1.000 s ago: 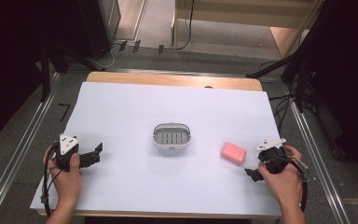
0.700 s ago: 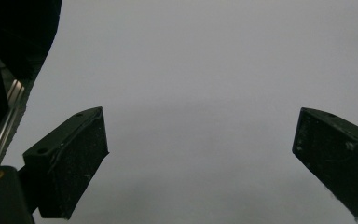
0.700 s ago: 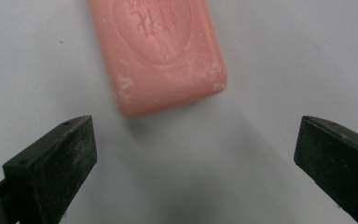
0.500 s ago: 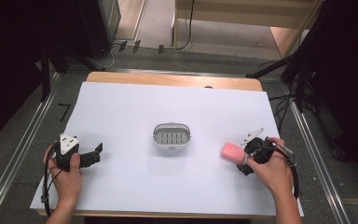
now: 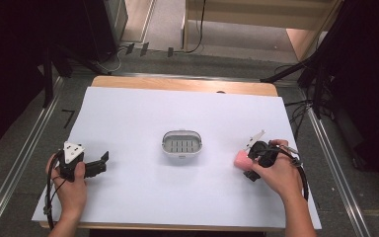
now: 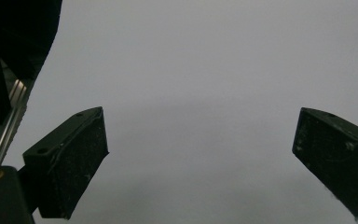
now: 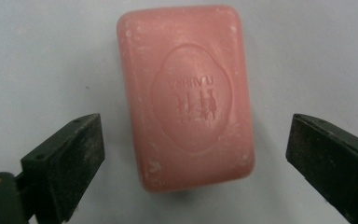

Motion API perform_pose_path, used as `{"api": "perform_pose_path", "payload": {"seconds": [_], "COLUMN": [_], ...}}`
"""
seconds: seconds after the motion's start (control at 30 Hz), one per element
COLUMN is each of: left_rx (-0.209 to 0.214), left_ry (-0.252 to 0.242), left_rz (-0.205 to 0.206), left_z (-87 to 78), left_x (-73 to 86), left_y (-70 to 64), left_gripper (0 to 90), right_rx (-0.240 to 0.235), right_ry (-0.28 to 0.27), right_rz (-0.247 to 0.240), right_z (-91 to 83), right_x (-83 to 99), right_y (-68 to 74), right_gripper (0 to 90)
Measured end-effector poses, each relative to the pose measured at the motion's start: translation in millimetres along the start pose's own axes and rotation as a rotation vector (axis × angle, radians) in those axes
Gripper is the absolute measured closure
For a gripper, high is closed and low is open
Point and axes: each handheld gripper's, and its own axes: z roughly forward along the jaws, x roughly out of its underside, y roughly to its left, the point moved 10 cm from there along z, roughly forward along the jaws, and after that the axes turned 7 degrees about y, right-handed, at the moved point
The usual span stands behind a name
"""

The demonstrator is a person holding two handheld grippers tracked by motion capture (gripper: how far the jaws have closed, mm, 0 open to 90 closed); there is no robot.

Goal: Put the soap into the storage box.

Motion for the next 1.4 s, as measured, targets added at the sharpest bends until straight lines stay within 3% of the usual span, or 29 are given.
{"api": "perform_pose_path", "payload": {"seconds": [0.3,0.33,0.63,0.8,1.1,1.4], "left_rx": [0.000,0.000,0.001,0.002,0.002,0.002], "left_ry": [0.000,0.000,0.001,0.001,0.003,0.004], "left_rz": [-0.001,-0.002,-0.002,-0.002,-0.002,-0.003], "left_z": [0.1,0.1,0.3,0.4,0.3,0.2], "left_x": [0.0,0.0,0.0,0.0,0.2,0.2], "left_y": [0.0,0.0,0.0,0.0,0.0,0.1], "left_gripper": [3.6,3.6,3.6,3.6,3.6,3.6], "right_rx": [-0.028,-0.032,-0.069,-0.076,-0.096,-0.075], "right_ry": [0.020,0.028,0.041,0.050,0.037,0.006], "right_rz": [-0.033,-0.038,-0.042,-0.037,-0.095,-0.133], "right_z": [3.5,4.6,5.3,4.9,3.9,-4.6], "right_x": [-13.0,-14.8,-14.0,-14.6,-19.3,-32.8], "right_y": [2.6,3.7,3.7,4.2,9.4,13.4], "right_gripper": [15.2,20.3,37.2,38.1,38.5,38.5]}}
